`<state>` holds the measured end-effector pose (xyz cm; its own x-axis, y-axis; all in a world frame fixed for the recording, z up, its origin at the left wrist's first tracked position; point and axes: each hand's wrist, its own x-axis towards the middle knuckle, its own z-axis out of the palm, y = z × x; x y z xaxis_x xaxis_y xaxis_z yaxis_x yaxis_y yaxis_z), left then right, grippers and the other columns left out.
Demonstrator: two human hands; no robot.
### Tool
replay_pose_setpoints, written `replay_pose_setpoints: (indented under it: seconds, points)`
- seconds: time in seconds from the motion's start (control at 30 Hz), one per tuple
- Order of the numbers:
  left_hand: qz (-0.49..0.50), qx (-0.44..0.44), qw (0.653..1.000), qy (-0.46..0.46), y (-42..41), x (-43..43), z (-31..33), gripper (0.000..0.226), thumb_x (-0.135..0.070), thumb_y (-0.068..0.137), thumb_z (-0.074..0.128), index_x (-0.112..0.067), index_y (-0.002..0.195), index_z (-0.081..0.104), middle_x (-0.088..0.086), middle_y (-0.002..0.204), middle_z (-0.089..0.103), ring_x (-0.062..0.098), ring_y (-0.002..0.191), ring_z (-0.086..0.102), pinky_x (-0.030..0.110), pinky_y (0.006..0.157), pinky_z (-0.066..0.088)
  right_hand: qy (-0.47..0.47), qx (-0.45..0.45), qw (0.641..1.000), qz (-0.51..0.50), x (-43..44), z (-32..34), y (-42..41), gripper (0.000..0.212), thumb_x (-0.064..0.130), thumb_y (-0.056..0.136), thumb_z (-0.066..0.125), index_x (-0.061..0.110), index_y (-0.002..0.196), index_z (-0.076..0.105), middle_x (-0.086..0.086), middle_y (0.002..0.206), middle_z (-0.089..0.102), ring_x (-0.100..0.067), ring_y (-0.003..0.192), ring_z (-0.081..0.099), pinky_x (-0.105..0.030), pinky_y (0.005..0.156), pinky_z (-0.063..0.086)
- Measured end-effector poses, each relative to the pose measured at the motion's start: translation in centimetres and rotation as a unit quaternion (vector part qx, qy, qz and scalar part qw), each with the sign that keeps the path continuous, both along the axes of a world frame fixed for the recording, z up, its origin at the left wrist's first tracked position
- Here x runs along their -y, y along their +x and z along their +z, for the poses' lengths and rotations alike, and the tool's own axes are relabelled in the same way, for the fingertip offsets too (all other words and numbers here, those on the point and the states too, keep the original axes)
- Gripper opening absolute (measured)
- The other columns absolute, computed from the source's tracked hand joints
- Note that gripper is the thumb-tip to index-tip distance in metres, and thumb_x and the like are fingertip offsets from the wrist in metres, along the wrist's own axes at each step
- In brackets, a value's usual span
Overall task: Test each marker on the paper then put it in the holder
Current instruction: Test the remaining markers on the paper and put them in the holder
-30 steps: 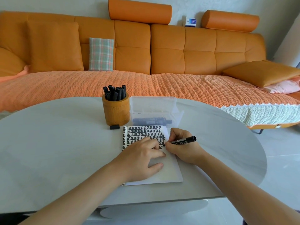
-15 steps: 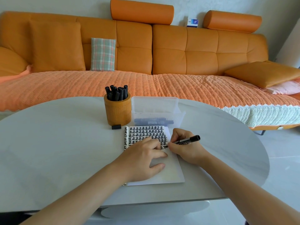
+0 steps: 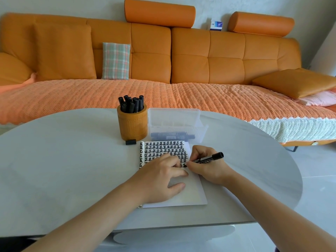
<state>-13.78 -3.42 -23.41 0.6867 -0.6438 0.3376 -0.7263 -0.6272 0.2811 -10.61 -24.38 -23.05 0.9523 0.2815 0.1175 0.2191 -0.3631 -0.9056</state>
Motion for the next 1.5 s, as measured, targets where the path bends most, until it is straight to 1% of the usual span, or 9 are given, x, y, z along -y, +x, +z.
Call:
replay_pose_setpoints:
  seconds: [0.2,0.43,0.57,0.8,0.93,1.1,1.27,1.4,1.5]
  points:
    - [-0.003,0.006,1.0,0.0,0.0,-0.1,-0.2,0.038,-0.05,0.089,0.052,-0.03,0.117,0.066,-0.01,0.096,0.046,0.008,0.092,0.041,0.028,0.077,0.044,0.014,-0.006,1.0,-0.014,-0.1,0.3,0.1,0.024,-0.012,0.079,0.064,-0.002,0.067,0.046,0.002,0.058,0.046,-0.007,0.048,0.04,-0.018,0.047,0.031]
    - [0.002,-0.046,0.998,-0.036,0.7,-0.8,0.6,0.038,-0.05,0.09,0.056,-0.032,0.123,0.063,-0.014,0.101,0.049,0.0,0.097,0.043,0.021,0.083,0.041,0.15,-0.034,0.987,-0.056,0.0,0.8,0.9,0.015,-0.002,0.087,0.068,0.006,0.08,0.057,-0.011,0.061,0.05,-0.019,0.048,0.04,-0.024,0.044,0.032]
    - [0.077,-0.013,0.992,-0.102,2.9,-3.5,1.9,0.033,-0.043,0.091,0.055,-0.026,0.117,0.067,-0.014,0.104,0.056,-0.001,0.102,0.049,0.025,0.088,0.045,0.091,0.044,0.994,-0.043,-0.6,1.9,1.8,0.019,-0.007,0.085,0.068,0.008,0.094,0.075,0.004,0.075,0.066,-0.008,0.059,0.053,-0.017,0.057,0.044]
    - [0.289,0.049,0.956,-0.03,6.0,-10.0,0.8,0.025,-0.021,0.092,0.059,-0.014,0.115,0.067,-0.001,0.107,0.058,0.018,0.105,0.05,0.036,0.087,0.048,-0.108,0.113,0.985,0.072,-1.0,3.1,3.2,0.041,-0.007,0.098,0.048,0.015,0.128,0.063,0.0,0.096,0.075,-0.015,0.064,0.063,-0.02,0.061,0.05]
    - [0.28,0.028,0.96,-0.001,6.1,-10.4,0.4,0.026,-0.02,0.094,0.055,-0.017,0.119,0.064,-0.001,0.109,0.058,0.018,0.105,0.05,0.034,0.081,0.048,-0.099,-0.001,0.99,0.099,-2.5,4.4,3.6,0.052,-0.009,0.1,0.032,0.02,0.129,0.064,0.002,0.103,0.072,-0.015,0.071,0.068,-0.031,0.057,0.05]
    - [0.267,-0.001,0.964,0.006,6.4,-10.7,0.0,0.023,-0.024,0.094,0.059,-0.019,0.115,0.066,-0.002,0.104,0.058,0.016,0.103,0.049,0.029,0.082,0.045,-0.092,-0.041,0.987,0.124,-3.7,5.4,3.9,0.04,-0.001,0.1,0.034,0.017,0.095,0.07,-0.023,0.093,0.06,-0.03,0.067,0.065,-0.047,0.062,0.053]
    - [0.258,-0.009,0.965,-0.032,6.3,-10.9,0.4,0.02,-0.024,0.094,0.059,-0.023,0.112,0.067,-0.005,0.107,0.063,0.014,0.1,0.055,0.032,0.082,0.049,-0.177,0.062,0.978,0.091,-4.3,5.5,4.6,0.025,0.01,0.093,0.06,0.033,0.092,0.052,0.009,0.083,0.06,-0.017,0.065,0.056,-0.03,0.06,0.049]
    - [0.214,-0.009,0.969,-0.122,5.5,-10.3,1.2,0.021,-0.014,0.091,0.065,-0.02,0.111,0.067,-0.011,0.105,0.066,0.003,0.092,0.057,0.008,0.076,0.04,-0.222,0.098,0.969,0.044,-4.8,5.0,4.7,0.024,0.022,0.089,0.071,0.037,0.105,0.063,0.015,0.093,0.061,-0.011,0.077,0.059,-0.03,0.075,0.052]
    - [0.199,-0.003,0.969,-0.147,5.0,-9.6,1.5,0.021,-0.015,0.088,0.068,-0.02,0.109,0.067,-0.017,0.096,0.061,-0.003,0.084,0.055,0.004,0.071,0.037,-0.236,0.138,0.961,0.027,-5.3,4.7,4.4,0.019,0.023,0.09,0.069,0.034,0.107,0.068,0.019,0.093,0.058,-0.006,0.081,0.058,-0.024,0.074,0.048]
